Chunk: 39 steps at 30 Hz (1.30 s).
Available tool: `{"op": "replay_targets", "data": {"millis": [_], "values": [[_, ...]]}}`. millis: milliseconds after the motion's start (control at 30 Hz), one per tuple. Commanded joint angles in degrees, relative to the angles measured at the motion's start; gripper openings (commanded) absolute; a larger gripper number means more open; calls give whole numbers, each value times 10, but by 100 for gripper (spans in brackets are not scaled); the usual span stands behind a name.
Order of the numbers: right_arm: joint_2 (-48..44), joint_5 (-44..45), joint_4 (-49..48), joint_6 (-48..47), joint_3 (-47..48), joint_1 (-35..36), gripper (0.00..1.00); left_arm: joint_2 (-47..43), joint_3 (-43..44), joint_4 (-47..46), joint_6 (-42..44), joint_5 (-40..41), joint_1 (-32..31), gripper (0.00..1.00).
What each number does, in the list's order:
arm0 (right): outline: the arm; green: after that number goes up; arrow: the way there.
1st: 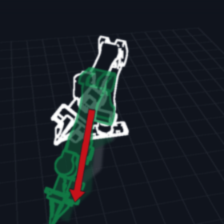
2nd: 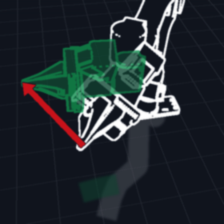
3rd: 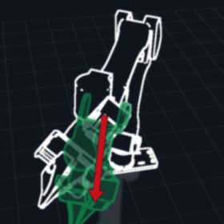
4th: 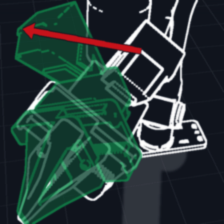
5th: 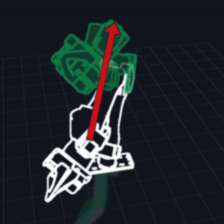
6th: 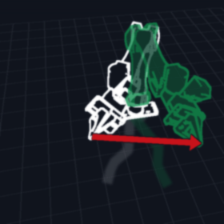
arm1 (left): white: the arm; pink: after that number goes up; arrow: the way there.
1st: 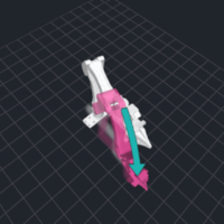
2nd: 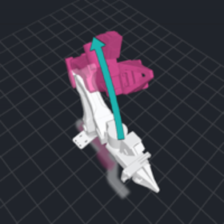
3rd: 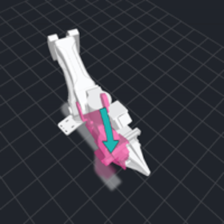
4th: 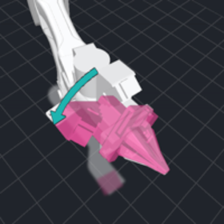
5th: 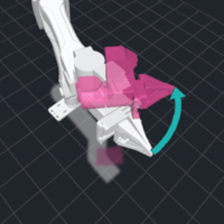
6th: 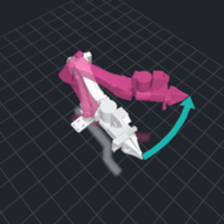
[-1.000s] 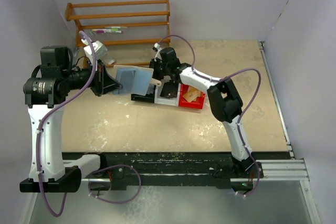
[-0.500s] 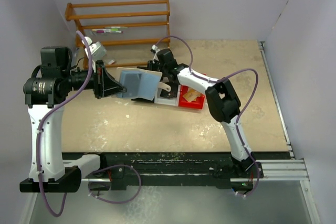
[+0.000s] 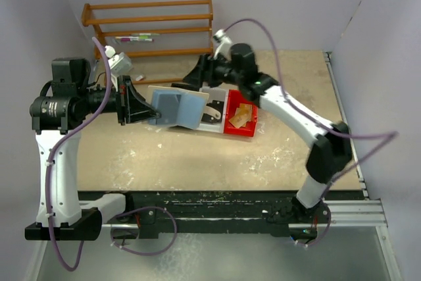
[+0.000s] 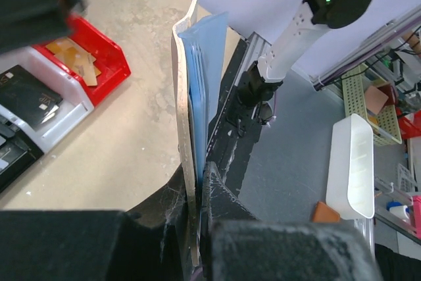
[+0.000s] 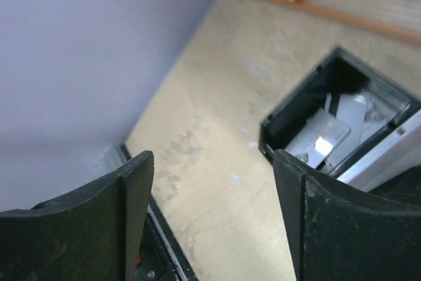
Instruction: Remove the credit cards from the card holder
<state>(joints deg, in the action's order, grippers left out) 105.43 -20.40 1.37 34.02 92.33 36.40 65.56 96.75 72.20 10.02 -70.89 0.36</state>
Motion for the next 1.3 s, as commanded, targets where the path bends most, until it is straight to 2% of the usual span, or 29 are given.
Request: {"op": "replay_targets", "data": {"millis": [0,100,233,333,500,700,1067,1267], "values": [[-171,-82,-132,54,-93,-61,80,3,-3,-7,-2,-59,1,0],[-242,-105,-182,91,-144,-84,88,5,-9,-12,-6,-63,1,0],[-311,-61,-209,80,-170,-78,100,3,-26,-23,-19,-51,1,0],[-334,-21,-190,37,-162,-37,100,-1,-41,-32,-28,-38,1,0],[-323,103,-118,-108,-121,99,100,-3,-56,-37,-34,-29,1,0],[-298,157,-94,-197,-112,173,100,-3,-60,-44,-40,-31,1,0],[-272,185,-73,-223,-112,186,100,1,-59,-46,-44,-59,1,0],[-284,165,-86,-211,-149,184,92,0,-57,-44,-47,-103,1,0]]}}
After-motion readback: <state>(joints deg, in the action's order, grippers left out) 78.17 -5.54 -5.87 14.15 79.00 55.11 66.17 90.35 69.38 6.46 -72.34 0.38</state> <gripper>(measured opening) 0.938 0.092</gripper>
